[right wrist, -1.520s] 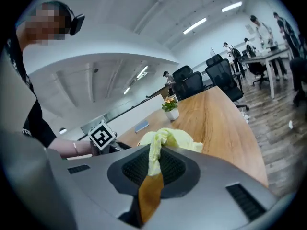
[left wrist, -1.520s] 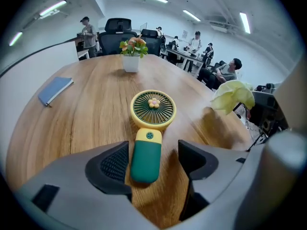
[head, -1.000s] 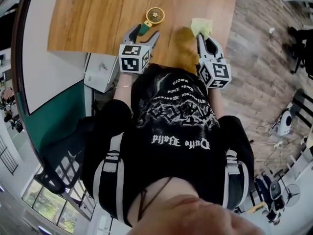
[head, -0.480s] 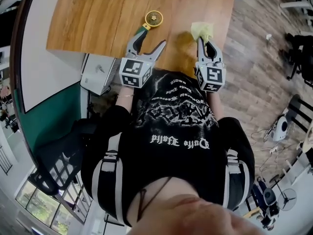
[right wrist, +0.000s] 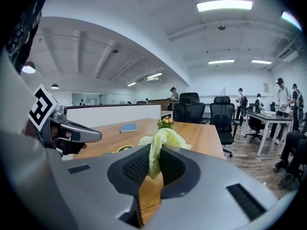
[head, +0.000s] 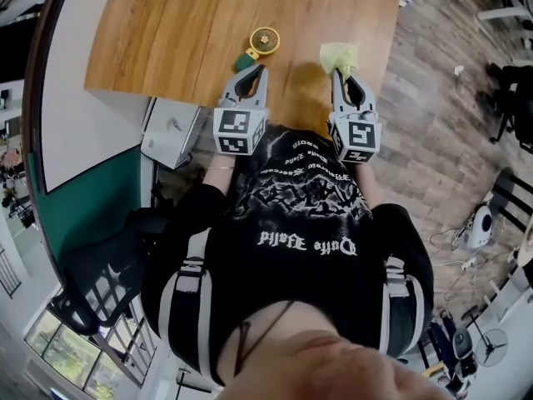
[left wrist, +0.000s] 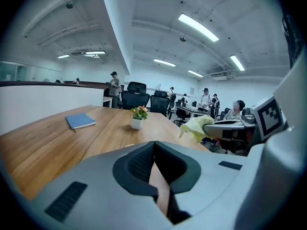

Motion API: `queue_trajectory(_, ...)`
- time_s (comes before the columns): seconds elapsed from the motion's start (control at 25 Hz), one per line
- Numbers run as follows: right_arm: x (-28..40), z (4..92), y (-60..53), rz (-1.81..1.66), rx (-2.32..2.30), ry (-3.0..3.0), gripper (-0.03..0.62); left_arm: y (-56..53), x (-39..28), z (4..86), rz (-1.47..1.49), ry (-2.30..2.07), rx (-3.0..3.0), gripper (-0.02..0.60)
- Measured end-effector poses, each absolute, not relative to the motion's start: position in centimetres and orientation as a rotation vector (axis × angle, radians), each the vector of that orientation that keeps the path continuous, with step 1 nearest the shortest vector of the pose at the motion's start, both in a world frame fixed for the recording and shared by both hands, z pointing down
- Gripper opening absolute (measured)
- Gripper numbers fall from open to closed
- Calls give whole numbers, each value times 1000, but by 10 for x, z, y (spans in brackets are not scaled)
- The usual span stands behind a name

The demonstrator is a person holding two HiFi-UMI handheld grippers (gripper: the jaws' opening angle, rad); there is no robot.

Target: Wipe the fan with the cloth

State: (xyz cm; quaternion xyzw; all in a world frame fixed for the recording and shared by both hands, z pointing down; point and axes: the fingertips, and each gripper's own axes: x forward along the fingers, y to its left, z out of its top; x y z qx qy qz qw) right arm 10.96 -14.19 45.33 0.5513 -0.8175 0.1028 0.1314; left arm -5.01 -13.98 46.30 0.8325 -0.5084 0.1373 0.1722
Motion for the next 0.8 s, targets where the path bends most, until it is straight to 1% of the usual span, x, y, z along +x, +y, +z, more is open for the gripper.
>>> queue_trajectory(0.28, 100, 450, -142, 268, 1566, -2374, 40, -142, -54, 457, 305, -1426, 2343, 20)
queue_trajectory(0.8, 101, 452, -144, 253, 1563, -2349, 37, -147, -51, 467, 373, -1431, 2345, 20)
